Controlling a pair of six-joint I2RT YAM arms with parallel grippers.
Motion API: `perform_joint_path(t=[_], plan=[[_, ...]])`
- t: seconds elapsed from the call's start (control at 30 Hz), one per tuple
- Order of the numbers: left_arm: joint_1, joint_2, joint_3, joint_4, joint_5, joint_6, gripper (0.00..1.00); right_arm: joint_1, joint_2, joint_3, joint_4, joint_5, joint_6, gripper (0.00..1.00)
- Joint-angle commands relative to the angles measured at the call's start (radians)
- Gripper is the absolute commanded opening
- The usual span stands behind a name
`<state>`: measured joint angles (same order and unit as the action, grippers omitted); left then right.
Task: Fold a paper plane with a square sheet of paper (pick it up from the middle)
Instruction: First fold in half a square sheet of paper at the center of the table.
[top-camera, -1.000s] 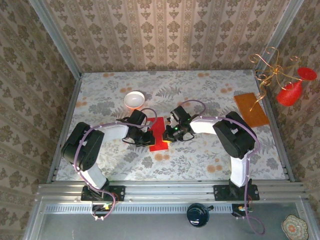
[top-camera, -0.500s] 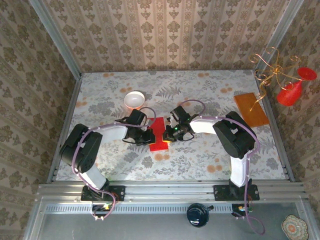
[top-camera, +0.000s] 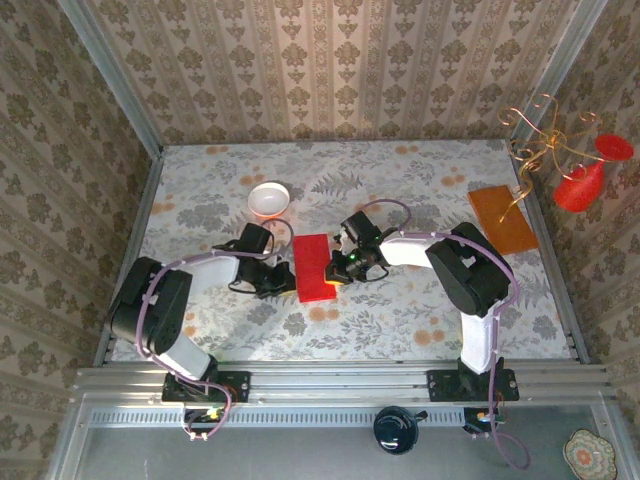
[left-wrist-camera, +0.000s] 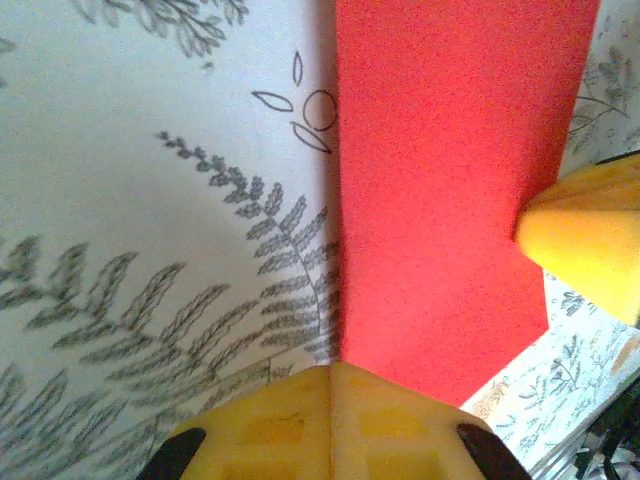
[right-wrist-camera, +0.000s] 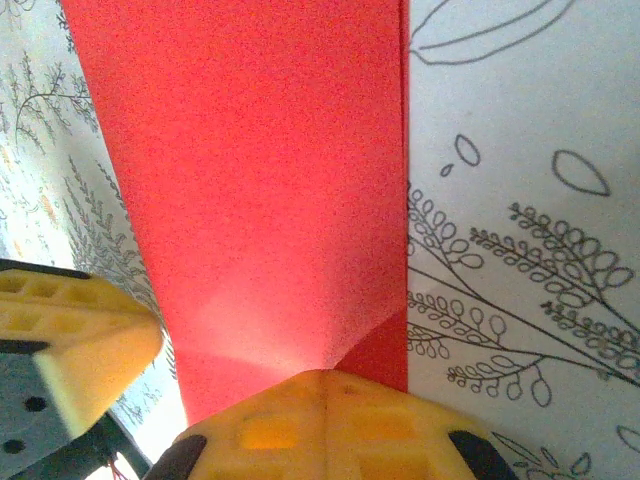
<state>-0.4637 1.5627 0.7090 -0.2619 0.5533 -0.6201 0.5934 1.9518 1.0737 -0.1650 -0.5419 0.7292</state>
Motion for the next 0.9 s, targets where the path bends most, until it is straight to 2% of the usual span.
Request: perform_joint_path(t=[0.0, 0.2, 0.43, 0.67, 0.87], plan=[[-0.019, -0.05, 0.028, -0.007, 0.024, -0.019, 0.1, -0.017, 0.095, -0.059, -0.192, 0.186, 0.007, 0.04], [-0.125, 0.049, 0.083, 0.042, 0.016, -0.062, 0.09, -0.017, 0.096, -0.062, -0.183, 0.181, 0.009, 0.04], [-0.115, 0.102, 0.003, 0.068, 0.014, -0.064, 0.09, -0.017, 0.101, -0.066, -0.192, 0.194, 0.007, 0.04], [-0.05, 0.017, -0.142, 0.025, 0.008, -0.043, 0.09, -0.022, 0.12, -0.063, -0.223, 0.236, 0.006, 0.04], [-0.03, -0.136, -0.134, -0.075, 0.0, -0.014, 0.09, -0.035, 0.107, -0.068, -0.233, 0.249, 0.003, 0.03]])
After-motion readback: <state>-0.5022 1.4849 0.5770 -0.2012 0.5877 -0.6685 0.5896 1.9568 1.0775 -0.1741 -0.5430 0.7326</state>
